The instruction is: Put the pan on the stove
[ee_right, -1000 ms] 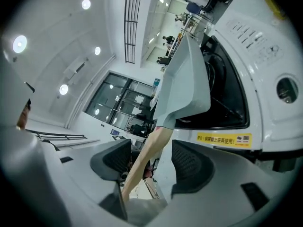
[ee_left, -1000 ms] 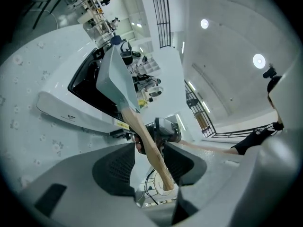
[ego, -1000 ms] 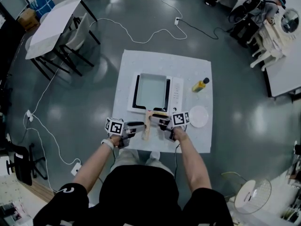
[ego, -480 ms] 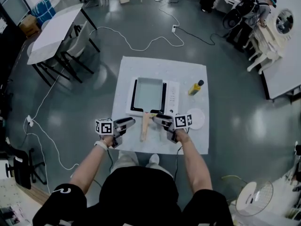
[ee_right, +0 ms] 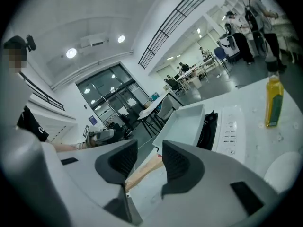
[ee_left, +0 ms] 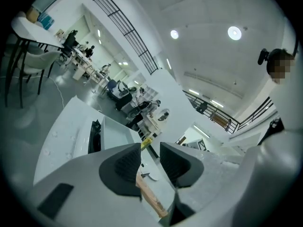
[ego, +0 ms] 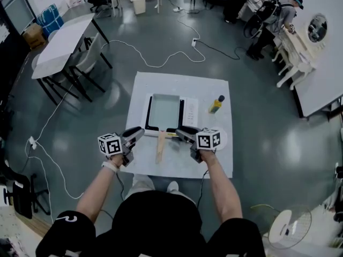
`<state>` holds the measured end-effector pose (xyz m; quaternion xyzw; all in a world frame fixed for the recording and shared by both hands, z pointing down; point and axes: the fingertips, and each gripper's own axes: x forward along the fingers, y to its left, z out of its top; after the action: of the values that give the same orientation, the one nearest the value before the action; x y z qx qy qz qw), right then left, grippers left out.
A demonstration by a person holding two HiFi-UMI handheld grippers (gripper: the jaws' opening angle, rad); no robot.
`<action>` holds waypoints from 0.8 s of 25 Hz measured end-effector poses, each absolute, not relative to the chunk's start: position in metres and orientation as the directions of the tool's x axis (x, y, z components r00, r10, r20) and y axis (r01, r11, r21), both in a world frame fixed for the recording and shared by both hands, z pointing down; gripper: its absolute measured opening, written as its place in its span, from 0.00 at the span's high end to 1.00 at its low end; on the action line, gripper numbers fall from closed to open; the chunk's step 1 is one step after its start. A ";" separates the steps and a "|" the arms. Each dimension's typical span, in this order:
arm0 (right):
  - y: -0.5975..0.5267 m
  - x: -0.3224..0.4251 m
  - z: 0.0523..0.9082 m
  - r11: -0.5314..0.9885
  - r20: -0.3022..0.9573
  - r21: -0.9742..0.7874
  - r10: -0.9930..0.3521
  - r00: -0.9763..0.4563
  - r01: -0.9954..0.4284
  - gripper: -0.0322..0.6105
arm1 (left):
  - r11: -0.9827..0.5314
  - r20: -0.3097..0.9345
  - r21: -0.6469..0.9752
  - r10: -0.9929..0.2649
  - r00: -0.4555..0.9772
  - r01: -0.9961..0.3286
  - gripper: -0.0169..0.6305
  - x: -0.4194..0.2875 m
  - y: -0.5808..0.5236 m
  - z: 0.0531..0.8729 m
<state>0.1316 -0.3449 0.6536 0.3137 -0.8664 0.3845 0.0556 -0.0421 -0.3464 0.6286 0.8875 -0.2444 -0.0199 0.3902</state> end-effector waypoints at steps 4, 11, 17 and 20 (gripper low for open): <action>-0.337 0.137 0.638 0.541 0.372 -0.543 -0.530 -0.762 -0.642 0.78 | -0.601 0.129 0.652 -0.513 0.849 -0.462 0.83 -0.047 -0.345 0.601; -0.317 0.137 0.614 0.562 0.343 -0.497 -0.572 -0.745 -0.661 0.84 | -0.641 0.122 0.563 -0.560 0.819 -0.522 0.88 -0.049 -0.323 0.572; -0.298 0.147 0.605 0.564 0.350 -0.445 -0.606 -0.714 -0.696 0.89 | -0.661 0.139 0.483 -0.589 0.796 -0.574 0.92 -0.042 -0.299 0.564; -0.289 0.152 0.603 0.564 0.348 -0.428 -0.618 -0.705 -0.706 0.91 | -0.662 0.136 0.465 -0.603 0.786 -0.588 0.94 -0.038 -0.290 0.562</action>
<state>0.1524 -0.2886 0.6029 0.3760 -0.8806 0.2771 0.0793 -0.0384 -0.2898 0.5621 0.9114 -0.3265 -0.0149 0.2499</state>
